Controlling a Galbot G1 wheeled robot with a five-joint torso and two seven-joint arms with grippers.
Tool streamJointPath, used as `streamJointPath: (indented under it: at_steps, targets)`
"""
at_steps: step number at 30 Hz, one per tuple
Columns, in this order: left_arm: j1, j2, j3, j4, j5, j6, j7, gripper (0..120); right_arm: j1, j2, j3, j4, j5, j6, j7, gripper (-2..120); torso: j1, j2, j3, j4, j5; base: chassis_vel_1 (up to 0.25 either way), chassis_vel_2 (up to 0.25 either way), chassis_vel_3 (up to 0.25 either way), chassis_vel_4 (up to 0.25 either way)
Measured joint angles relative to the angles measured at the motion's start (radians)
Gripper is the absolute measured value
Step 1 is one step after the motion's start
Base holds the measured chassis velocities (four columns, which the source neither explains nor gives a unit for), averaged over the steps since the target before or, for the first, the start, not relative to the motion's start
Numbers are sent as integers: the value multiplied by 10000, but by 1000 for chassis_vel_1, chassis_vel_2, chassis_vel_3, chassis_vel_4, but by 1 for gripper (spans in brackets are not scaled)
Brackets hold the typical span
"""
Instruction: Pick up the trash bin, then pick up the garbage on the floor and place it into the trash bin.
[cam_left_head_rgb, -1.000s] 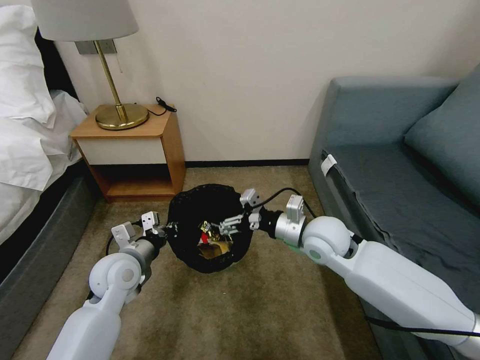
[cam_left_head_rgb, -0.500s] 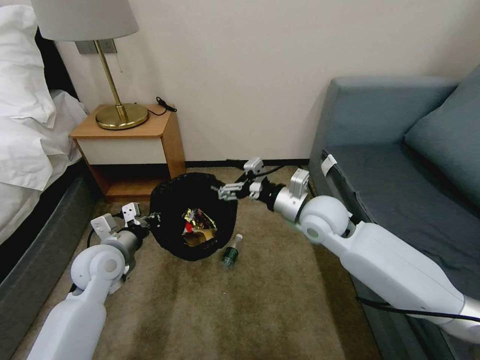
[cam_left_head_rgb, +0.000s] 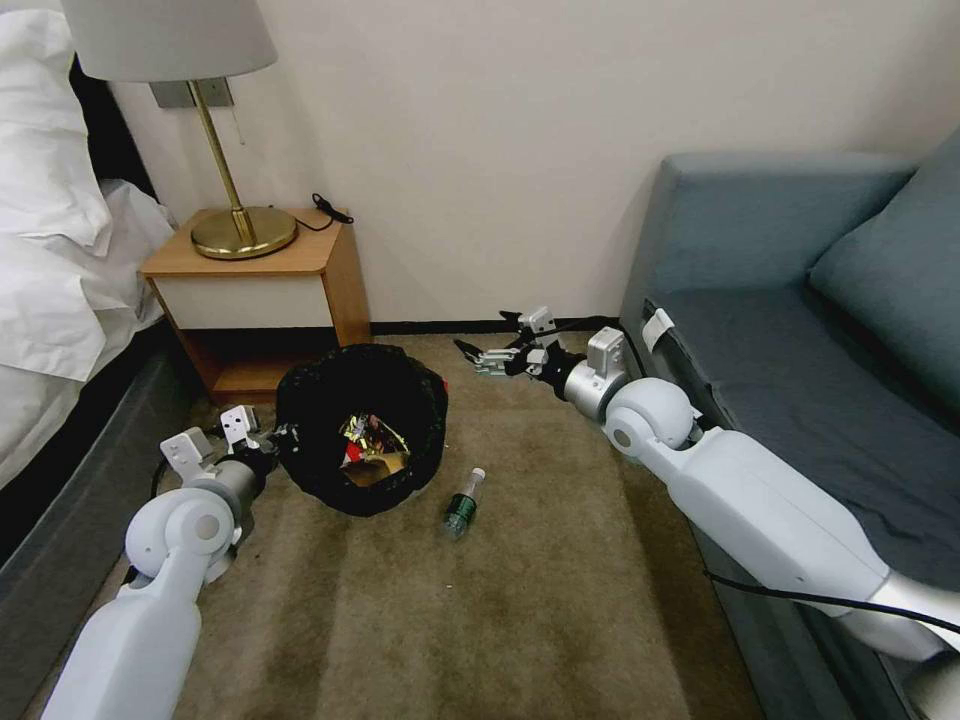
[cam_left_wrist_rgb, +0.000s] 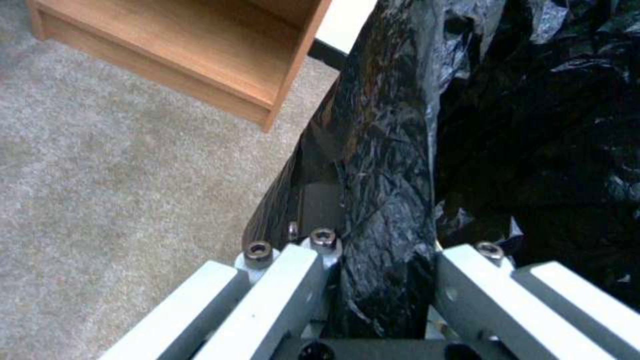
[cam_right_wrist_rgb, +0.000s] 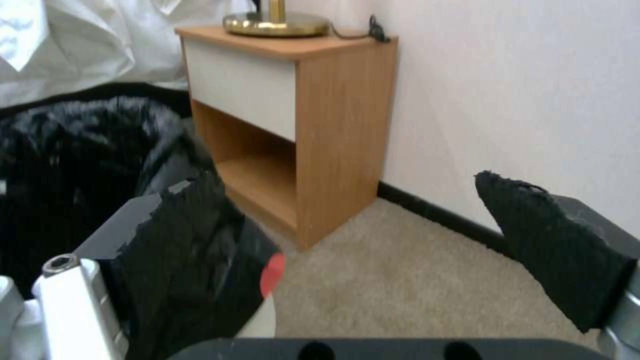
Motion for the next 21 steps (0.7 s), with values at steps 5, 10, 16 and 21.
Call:
streamJointPath:
  at_steps: [5, 10, 16, 21]
  targets:
    - [-380, 12, -18, 243, -26, -45, 11, 2, -53, 343, -321, -535, -242, 94, -248, 100, 0, 0, 0, -3, 1, 0, 0, 0, 0]
    - [-459, 135, -106, 411, -25, -82, 41, 2, -52, 636, -610, -1142, -468, 136, -449, 100, 0, 0, 0, 0, 0, 0, 0, 0, 0]
    - [-420, 302, -207, 657, 166, -124, 195, 2, -99, 1181, -1129, -1869, -431, -262, -242, 100, 0, 0, 0, -1, -1, 0, 0, 0, 0]
    - [-360, 320, -250, 691, 276, -131, 255, 2, -84, 1645, -1491, -2234, -71, -866, 292, 100, 0, 0, 0, 1, 1, 0, 0, 0, 0]
